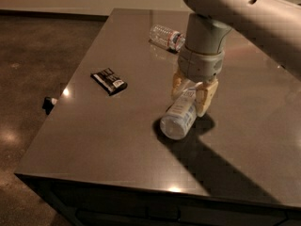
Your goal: Place blue plastic bottle upright
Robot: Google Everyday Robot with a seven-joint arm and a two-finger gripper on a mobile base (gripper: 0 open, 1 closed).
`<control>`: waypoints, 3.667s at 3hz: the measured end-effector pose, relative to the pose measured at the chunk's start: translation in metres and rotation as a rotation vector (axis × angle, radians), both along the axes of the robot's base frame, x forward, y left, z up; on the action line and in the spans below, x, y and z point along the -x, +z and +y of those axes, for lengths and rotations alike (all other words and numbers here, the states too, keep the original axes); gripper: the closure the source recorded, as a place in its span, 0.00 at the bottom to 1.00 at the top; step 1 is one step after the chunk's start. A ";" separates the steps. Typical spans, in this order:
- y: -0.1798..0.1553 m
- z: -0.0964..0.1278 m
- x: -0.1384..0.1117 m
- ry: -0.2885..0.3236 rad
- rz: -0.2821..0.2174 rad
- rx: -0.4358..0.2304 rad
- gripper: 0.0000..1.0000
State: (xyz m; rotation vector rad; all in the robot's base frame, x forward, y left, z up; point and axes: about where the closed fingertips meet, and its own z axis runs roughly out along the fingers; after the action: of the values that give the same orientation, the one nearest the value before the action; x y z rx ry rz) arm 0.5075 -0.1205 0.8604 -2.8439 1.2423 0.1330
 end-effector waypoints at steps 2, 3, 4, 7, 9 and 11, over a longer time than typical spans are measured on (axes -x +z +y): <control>0.037 -0.022 -0.013 0.038 -0.091 -0.069 0.95; 0.059 -0.032 -0.018 0.051 -0.148 -0.104 1.00; 0.059 -0.028 -0.026 0.043 -0.180 -0.124 1.00; 0.052 -0.085 -0.055 0.083 -0.368 -0.310 1.00; 0.068 -0.110 -0.064 0.252 -0.577 -0.317 1.00; 0.092 -0.125 -0.071 0.328 -0.913 -0.217 1.00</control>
Offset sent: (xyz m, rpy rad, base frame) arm -0.0026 -0.0428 0.0605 0.0782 -0.0615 0.0717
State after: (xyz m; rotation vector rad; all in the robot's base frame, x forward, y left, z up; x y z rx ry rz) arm 0.5786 -0.2455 0.9520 -2.3720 0.5234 -0.8550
